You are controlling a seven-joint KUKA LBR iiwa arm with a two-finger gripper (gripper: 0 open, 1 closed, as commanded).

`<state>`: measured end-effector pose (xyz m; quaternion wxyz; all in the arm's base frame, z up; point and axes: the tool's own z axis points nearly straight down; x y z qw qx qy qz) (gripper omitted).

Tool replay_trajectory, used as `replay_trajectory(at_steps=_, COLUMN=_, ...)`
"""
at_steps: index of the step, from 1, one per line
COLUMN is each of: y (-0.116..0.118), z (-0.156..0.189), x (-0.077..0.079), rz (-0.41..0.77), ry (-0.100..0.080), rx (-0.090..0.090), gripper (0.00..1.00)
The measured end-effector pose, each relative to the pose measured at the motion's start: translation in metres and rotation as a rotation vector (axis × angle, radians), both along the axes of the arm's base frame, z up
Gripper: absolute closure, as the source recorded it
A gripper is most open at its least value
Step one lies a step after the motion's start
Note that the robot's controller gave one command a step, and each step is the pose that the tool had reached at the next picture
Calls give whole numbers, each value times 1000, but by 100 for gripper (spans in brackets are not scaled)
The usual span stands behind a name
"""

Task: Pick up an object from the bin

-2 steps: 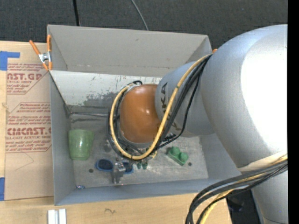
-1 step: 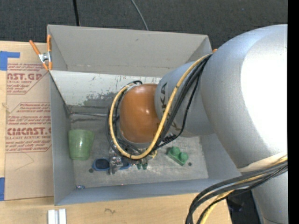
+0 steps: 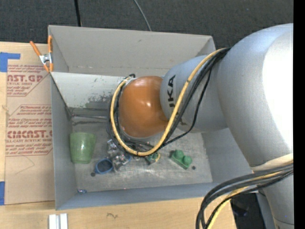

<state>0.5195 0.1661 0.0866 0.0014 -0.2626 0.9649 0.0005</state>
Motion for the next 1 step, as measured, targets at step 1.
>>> replay_trajectory(at_steps=1, y=-69, z=157, x=-10, rz=203, ry=-7, rx=-2, gripper=100)
